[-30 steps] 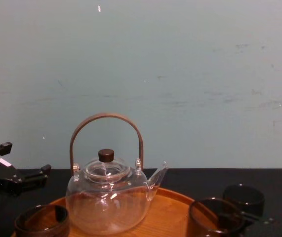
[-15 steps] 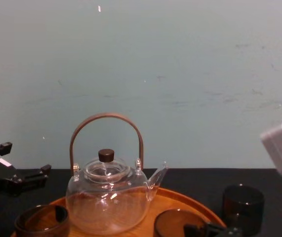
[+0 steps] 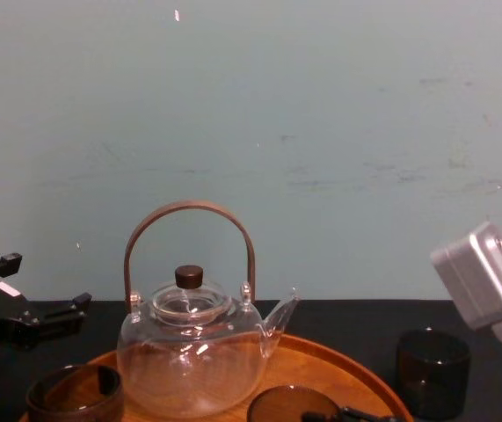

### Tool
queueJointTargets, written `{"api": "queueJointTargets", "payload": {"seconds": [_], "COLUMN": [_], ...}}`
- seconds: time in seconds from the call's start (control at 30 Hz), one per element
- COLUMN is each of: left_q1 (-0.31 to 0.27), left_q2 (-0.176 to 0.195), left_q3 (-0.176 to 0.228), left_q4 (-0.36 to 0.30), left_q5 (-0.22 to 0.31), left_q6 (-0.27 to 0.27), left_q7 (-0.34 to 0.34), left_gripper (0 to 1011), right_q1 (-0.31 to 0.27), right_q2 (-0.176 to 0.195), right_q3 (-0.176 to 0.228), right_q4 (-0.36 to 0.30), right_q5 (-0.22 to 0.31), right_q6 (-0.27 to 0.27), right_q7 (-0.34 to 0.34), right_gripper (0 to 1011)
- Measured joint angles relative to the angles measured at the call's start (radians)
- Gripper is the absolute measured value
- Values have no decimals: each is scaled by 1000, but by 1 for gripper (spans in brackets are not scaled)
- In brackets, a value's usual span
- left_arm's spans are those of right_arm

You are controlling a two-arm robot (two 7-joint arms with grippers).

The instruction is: Pick up the glass from the table and place it on the tray.

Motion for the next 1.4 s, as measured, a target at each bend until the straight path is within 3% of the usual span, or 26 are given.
{"api": "queueJointTargets", "payload": {"seconds": [1.2,1.4], "left_q1": [0,0], "left_q2": [0,0], "left_q3": [0,0], "left_q4": [0,0], "left_q5": [0,0], "left_q6": [0,0], "left_q7": [0,0], "left_gripper": [1001,1001], "right_q1": [14,13], "right_q2": [-13,-13], "right_q3": [-10,-10], "right_q4": [52,50], "right_q5": [20,20], "right_q6": [-2,-2], "right_q7": [6,6], "right_gripper": [906,1002]}}
